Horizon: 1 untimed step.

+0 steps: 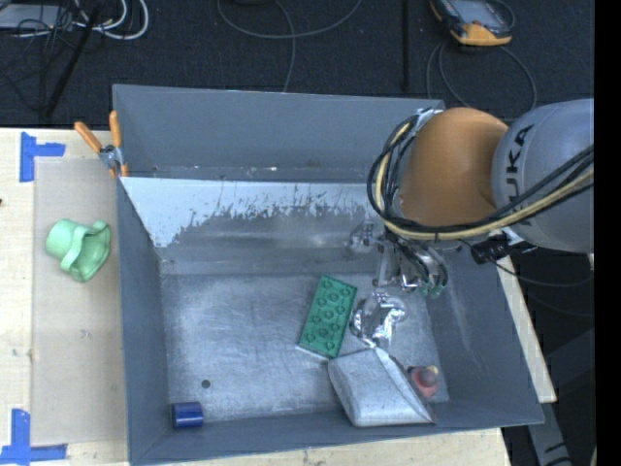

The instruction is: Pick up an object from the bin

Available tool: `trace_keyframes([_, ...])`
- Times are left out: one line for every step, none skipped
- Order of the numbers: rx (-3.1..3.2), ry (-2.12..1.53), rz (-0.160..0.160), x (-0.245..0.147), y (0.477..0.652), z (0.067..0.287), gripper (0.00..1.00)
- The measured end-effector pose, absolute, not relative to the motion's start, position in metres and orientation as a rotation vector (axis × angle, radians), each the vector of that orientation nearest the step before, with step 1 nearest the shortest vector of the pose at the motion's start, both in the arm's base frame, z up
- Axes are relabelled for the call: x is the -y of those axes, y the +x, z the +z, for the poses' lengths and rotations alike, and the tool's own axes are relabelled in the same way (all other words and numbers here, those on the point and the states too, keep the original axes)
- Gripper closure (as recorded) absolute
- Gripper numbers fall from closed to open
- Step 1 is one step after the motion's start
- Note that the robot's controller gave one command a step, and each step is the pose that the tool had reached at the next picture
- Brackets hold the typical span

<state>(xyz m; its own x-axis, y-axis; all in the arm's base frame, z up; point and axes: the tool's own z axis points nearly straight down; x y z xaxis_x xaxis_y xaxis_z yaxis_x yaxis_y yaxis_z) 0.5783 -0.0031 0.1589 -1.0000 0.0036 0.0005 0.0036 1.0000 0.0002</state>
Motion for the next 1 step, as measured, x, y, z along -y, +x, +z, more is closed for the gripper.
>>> trace_keyframes([3.138,-0.296,0.003,-0.0182,0.5833,0.0764,0.0])
